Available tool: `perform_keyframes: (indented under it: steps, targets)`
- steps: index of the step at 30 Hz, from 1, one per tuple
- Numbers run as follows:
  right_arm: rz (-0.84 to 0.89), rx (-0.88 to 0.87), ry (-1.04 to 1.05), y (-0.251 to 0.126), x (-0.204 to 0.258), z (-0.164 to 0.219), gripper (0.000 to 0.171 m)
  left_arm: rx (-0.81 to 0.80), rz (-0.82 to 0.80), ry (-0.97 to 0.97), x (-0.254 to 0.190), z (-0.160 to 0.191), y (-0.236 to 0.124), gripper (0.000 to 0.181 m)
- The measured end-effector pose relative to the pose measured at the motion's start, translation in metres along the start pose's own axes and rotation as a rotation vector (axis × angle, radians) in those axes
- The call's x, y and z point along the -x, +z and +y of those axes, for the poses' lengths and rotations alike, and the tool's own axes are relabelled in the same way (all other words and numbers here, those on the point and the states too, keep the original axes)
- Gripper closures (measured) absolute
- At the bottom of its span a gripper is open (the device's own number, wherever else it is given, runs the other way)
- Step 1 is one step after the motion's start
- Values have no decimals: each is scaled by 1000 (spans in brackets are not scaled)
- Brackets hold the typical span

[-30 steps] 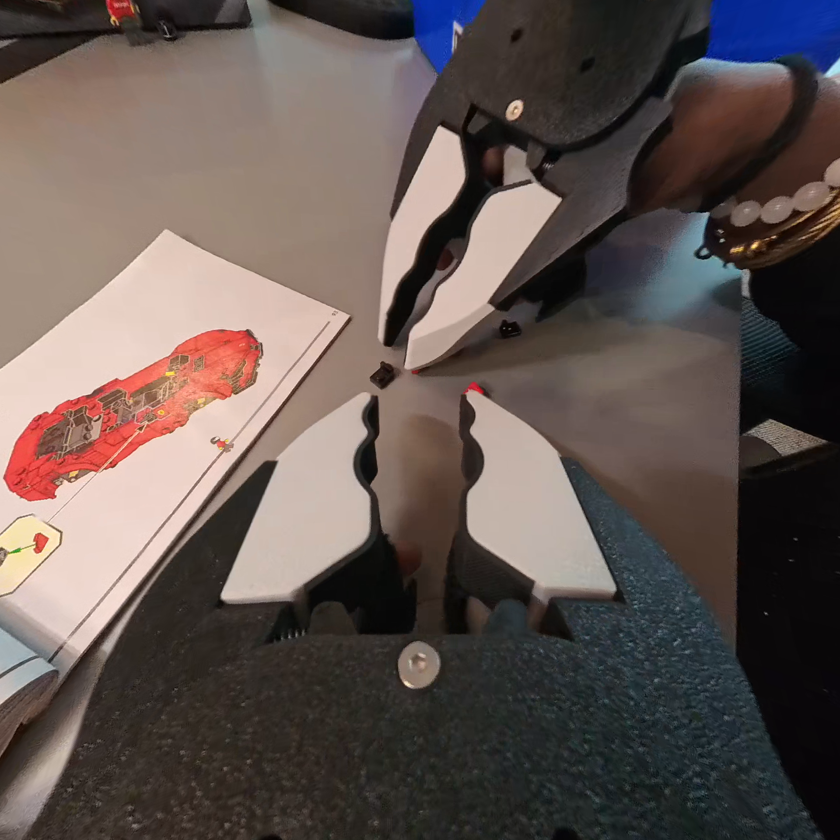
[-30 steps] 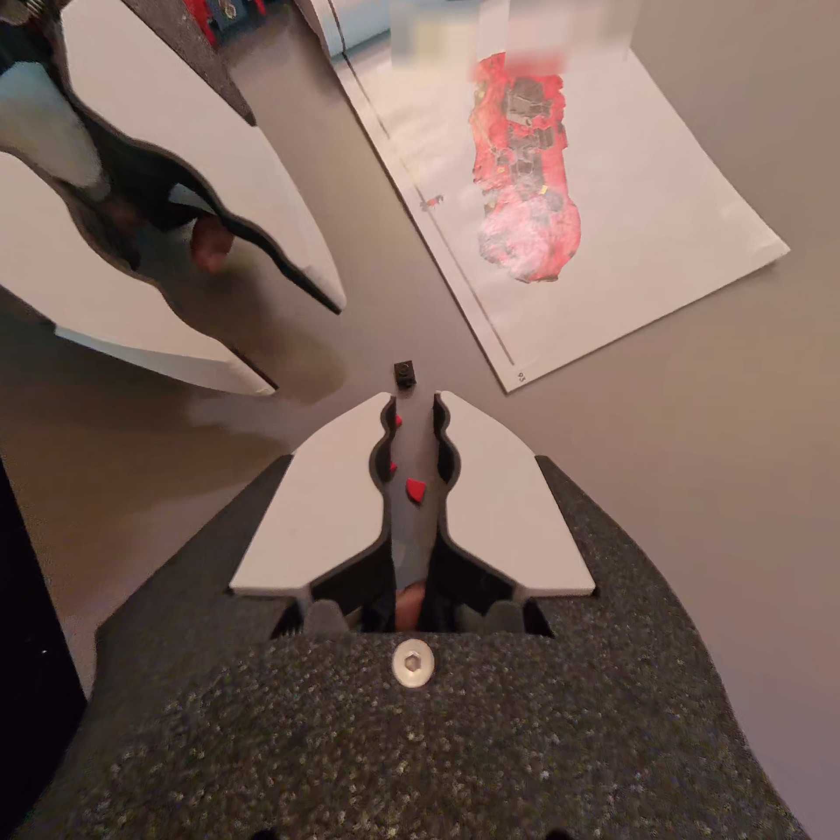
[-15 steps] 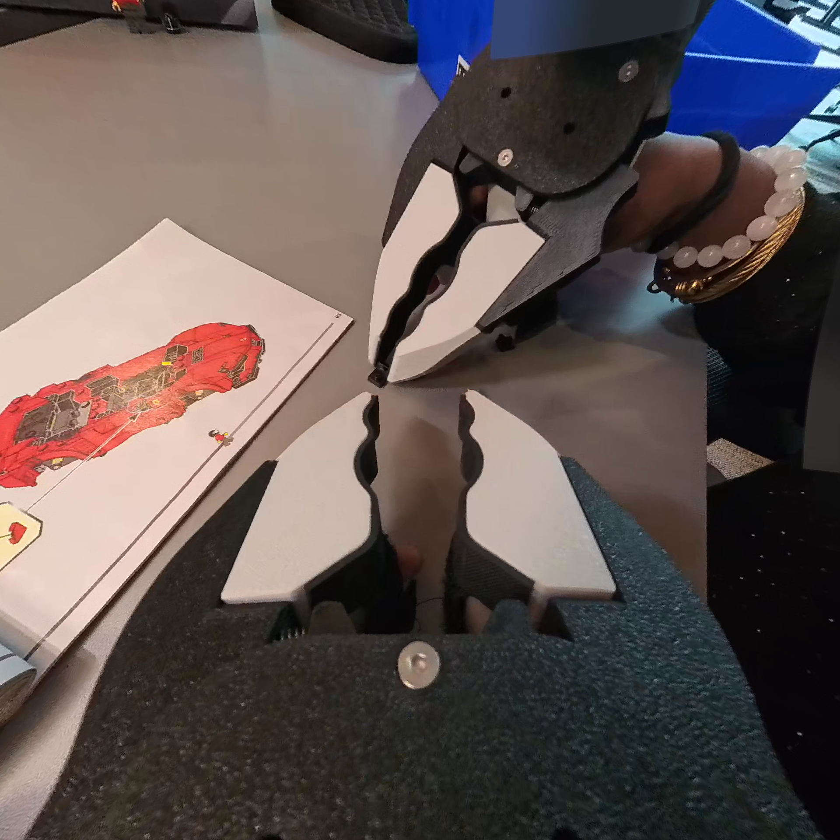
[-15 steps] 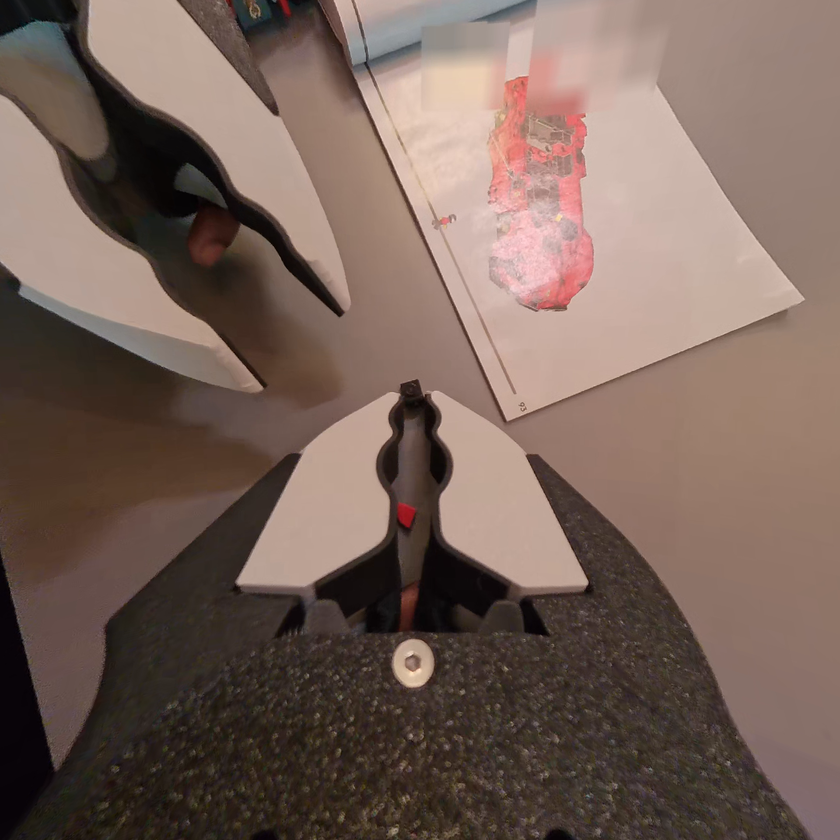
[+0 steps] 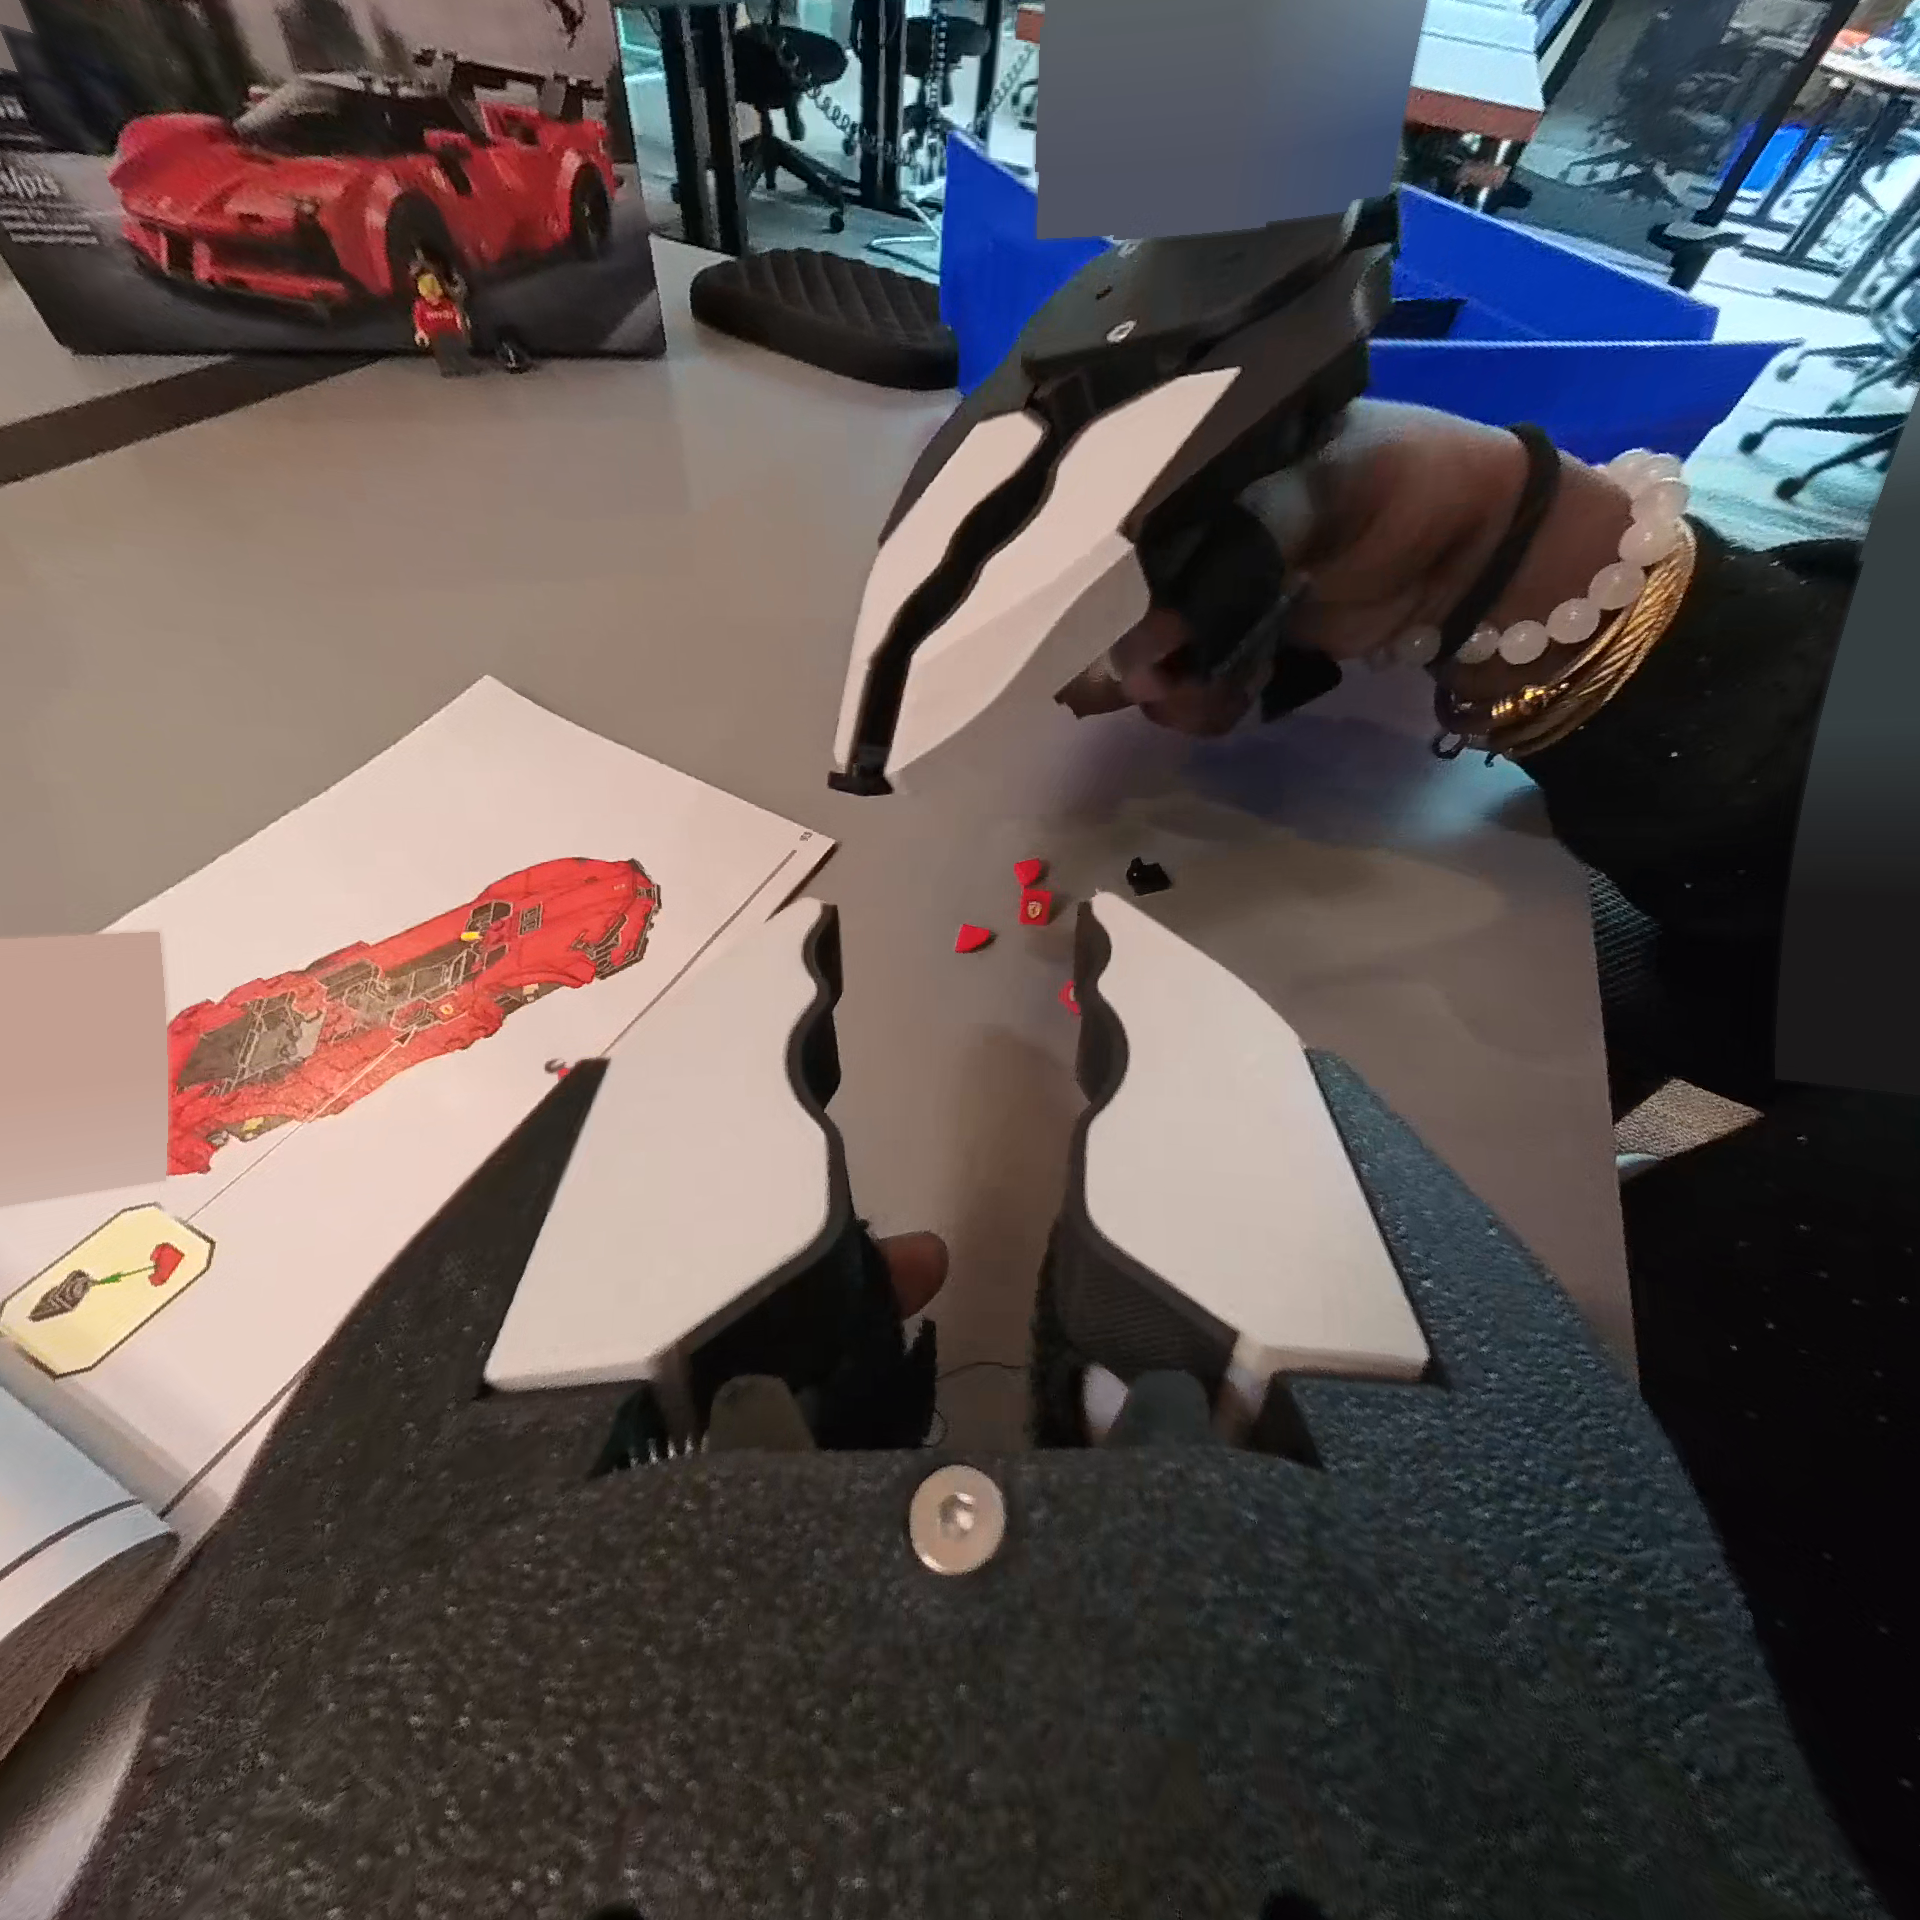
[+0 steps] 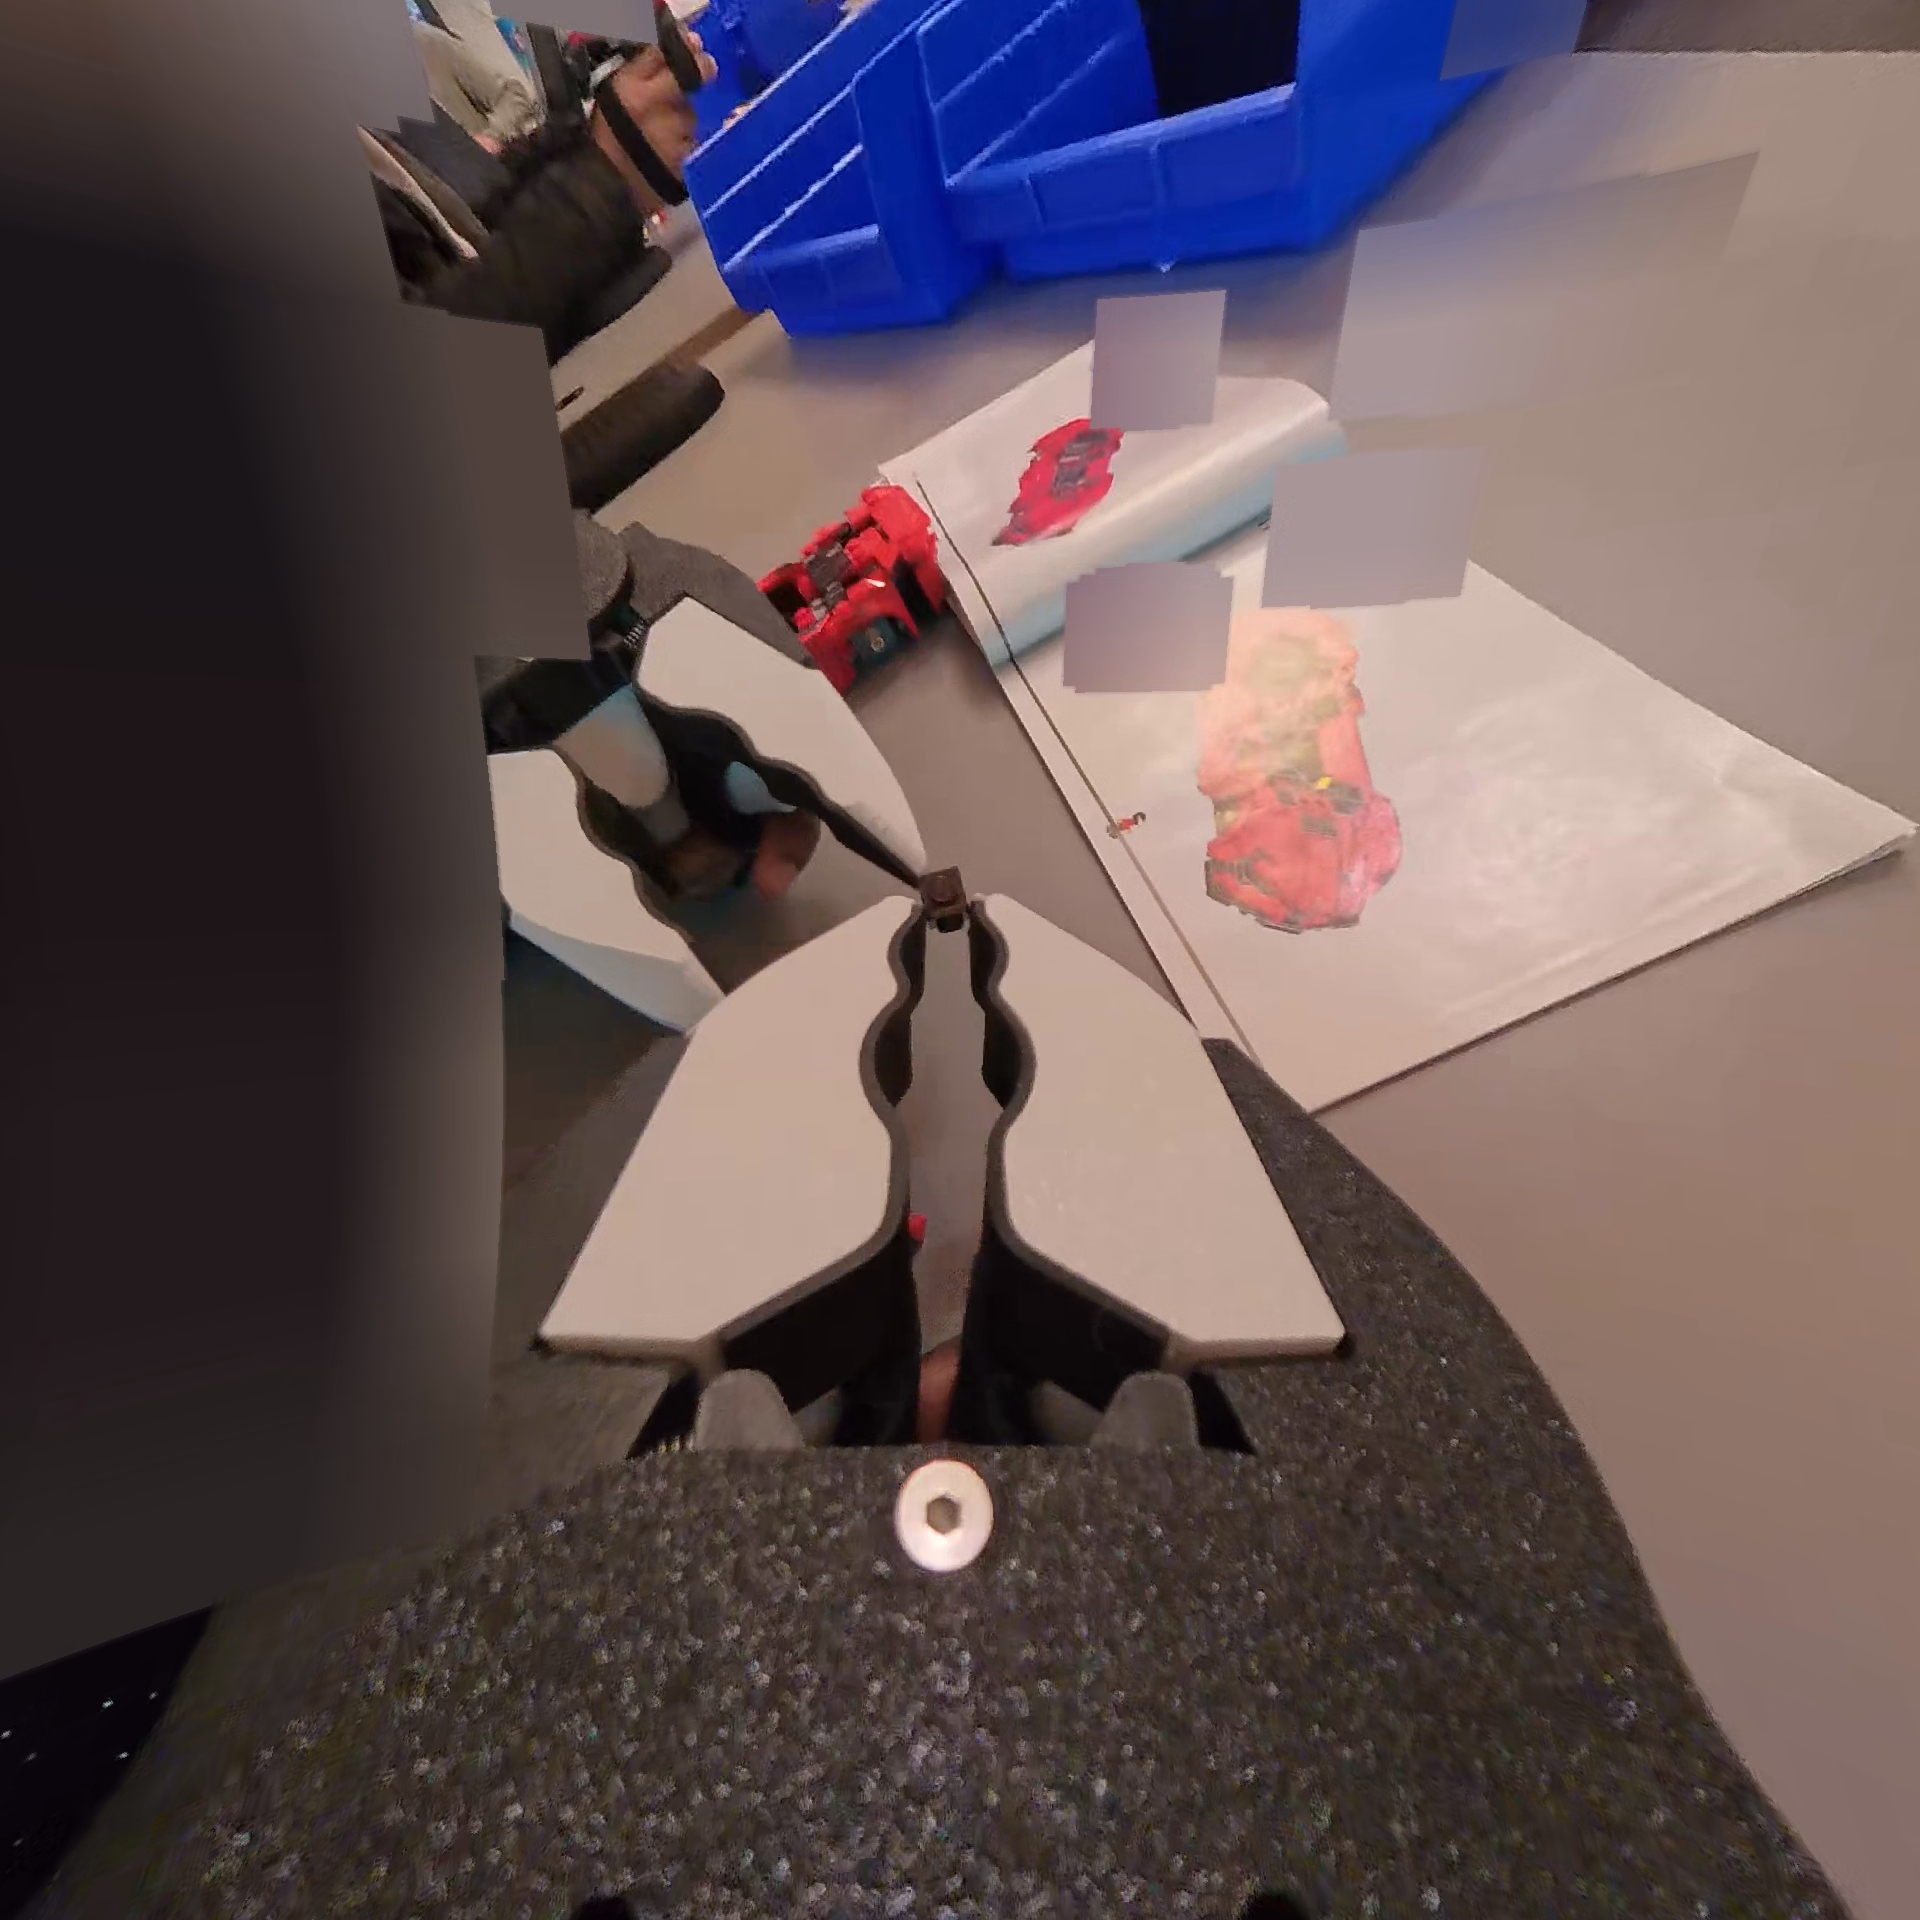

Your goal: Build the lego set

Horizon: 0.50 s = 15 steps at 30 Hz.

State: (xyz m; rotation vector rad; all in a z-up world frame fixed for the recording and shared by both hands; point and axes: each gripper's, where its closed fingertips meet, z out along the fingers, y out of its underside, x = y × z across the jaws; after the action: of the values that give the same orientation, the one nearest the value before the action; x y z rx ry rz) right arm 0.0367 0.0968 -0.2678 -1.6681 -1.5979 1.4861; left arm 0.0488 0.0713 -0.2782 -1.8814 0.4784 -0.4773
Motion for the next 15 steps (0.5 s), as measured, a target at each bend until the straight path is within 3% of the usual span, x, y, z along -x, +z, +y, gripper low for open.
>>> perform_keyframes:
  steps: [6, 15]
  targets:
    - [-34, -11, -5, -1, 6, -2, 163, -38, -3, -12, 1, -5, -3, 147]
    - [-86, 32, -151, -11, 24, -7, 163, -180, 128, -54, -14, -26, -13, 157]
